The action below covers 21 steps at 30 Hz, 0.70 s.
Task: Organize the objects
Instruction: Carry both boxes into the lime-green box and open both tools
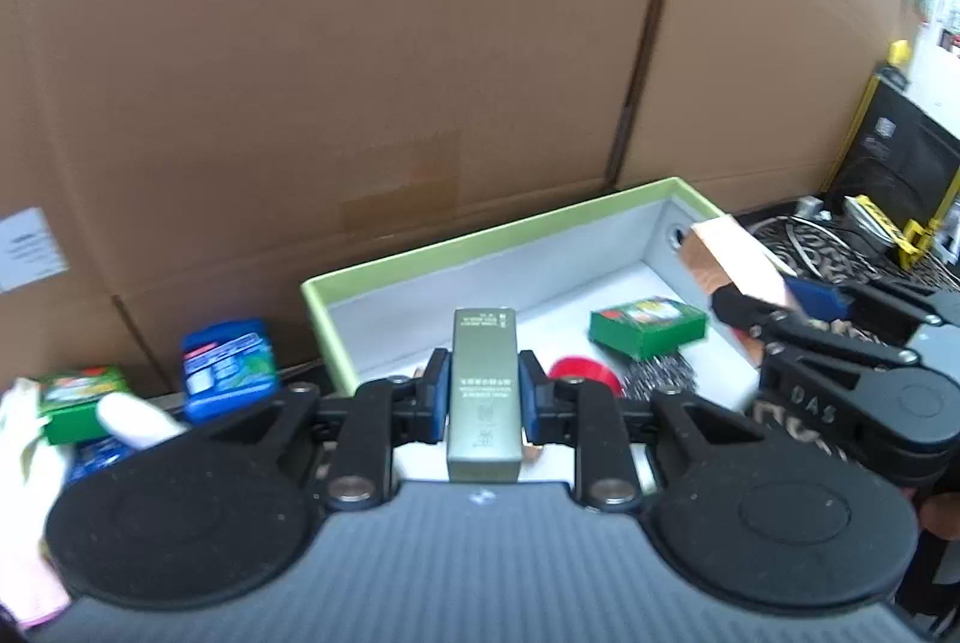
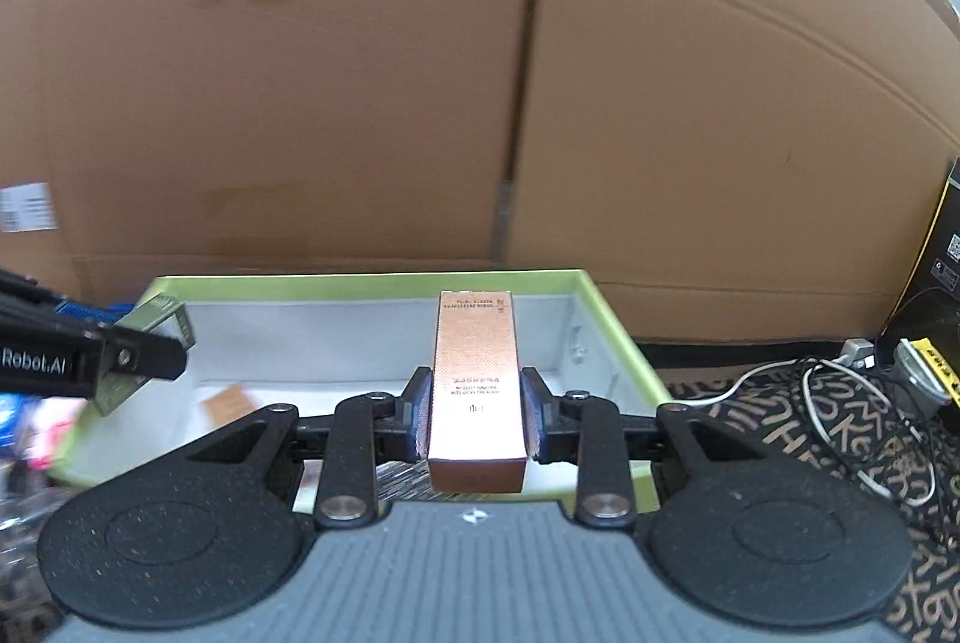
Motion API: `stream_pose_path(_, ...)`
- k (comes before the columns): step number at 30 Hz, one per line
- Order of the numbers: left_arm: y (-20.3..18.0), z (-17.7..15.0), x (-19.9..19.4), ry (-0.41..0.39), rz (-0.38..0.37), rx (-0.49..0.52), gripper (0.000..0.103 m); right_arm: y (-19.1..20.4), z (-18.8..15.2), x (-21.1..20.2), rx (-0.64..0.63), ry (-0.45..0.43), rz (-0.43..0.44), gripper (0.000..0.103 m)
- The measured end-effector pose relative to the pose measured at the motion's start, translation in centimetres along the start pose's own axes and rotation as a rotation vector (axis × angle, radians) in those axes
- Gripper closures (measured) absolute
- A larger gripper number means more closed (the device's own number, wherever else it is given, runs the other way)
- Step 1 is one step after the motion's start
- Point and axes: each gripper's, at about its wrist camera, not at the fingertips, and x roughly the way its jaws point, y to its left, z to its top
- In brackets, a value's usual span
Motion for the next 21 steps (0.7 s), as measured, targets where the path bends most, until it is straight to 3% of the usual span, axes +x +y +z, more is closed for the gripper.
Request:
stream_pose_path(10,-2.2,1.4,6.2,0.038,0.035,0.047,0.081,-2.0,0.2,6.3,0.027,0.113,-0.009,0.069)
stream_pose_path(14,-1.9,1.3,7.5,0.048,-0.002,0.042,0.076,-1.8,-0.2,6.9,-0.006,0.11,-0.022,0.069)
stream_pose_path(15,-1.9,1.2,7.5,0.038,-0.005,0.045,0.057,-1.8,0.0,7.0,-0.017,0.113,-0.023,0.066)
stream_pose_path(16,-1.8,1.1,7.3,0.024,0.005,0.039,0.036,-1.7,-0.2,6.6,-0.023,0.115,-0.02,0.053)
stream_pose_path(17,-1.6,1.1,6.8,-0.002,0.014,0.025,0.029,-1.7,-0.2,6.1,-0.027,0.104,-0.017,0.041)
stream_pose_path(19,-1.4,1.0,5.5,-0.058,0.017,0.018,0.014,-2.1,0.1,4.7,-0.033,0.072,-0.016,0.038)
stream_pose_path(21,-1.2,1.0,4.3,-0.094,0.015,0.024,0.008,-2.6,0.5,2.8,-0.004,0.026,-0.011,0.037)
